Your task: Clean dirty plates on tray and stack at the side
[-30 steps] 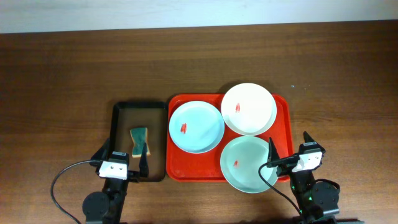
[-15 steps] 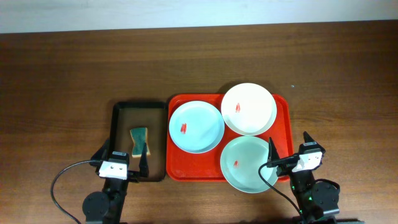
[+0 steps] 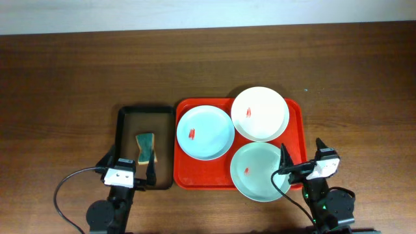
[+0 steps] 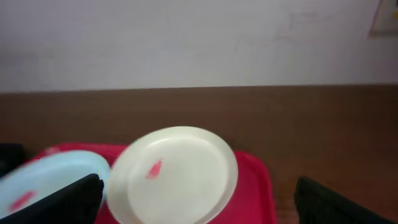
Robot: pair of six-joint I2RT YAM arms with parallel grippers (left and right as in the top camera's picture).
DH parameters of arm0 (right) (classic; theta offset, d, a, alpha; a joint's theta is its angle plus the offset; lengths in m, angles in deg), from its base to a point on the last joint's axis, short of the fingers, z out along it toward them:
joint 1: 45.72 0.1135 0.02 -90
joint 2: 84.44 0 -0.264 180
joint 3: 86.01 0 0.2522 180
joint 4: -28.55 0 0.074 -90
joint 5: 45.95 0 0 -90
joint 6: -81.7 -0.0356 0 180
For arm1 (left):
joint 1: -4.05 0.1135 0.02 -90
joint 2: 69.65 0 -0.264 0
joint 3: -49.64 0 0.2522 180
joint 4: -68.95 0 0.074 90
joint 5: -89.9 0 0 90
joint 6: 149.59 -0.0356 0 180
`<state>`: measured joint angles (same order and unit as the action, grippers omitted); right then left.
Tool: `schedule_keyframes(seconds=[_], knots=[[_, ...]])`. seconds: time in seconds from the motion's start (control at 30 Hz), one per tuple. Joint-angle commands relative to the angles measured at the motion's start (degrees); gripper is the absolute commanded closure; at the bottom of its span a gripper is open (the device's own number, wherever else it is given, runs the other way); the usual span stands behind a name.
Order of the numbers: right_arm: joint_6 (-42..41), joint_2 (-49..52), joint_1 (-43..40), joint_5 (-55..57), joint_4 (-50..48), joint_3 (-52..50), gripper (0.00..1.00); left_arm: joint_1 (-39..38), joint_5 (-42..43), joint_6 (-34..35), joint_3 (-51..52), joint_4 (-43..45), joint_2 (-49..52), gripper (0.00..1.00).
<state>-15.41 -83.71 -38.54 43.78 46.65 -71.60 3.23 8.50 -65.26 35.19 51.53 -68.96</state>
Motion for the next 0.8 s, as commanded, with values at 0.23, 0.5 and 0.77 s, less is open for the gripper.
schedule_keyframes(seconds=[0.23, 0.5, 0.77], knots=[[-16.94, 0.55, -0.07, -3.13, 2.67, 1.88, 0.01, 0.24, 16.09, 1.62, -2.12, -2.25, 0.00, 0.01], [-12.81, 18.53, -0.07, -3.15, 30.16, 36.57, 0.02, 0.24, 15.69, 1.70, -35.67, -23.89, 18.91, 0.01], [-12.85, 49.42, -0.09, -11.21, 53.07, 60.41, 0.02, 0.24, 15.87, 0.85, -80.76, -64.83, 61.66, 0.01]])
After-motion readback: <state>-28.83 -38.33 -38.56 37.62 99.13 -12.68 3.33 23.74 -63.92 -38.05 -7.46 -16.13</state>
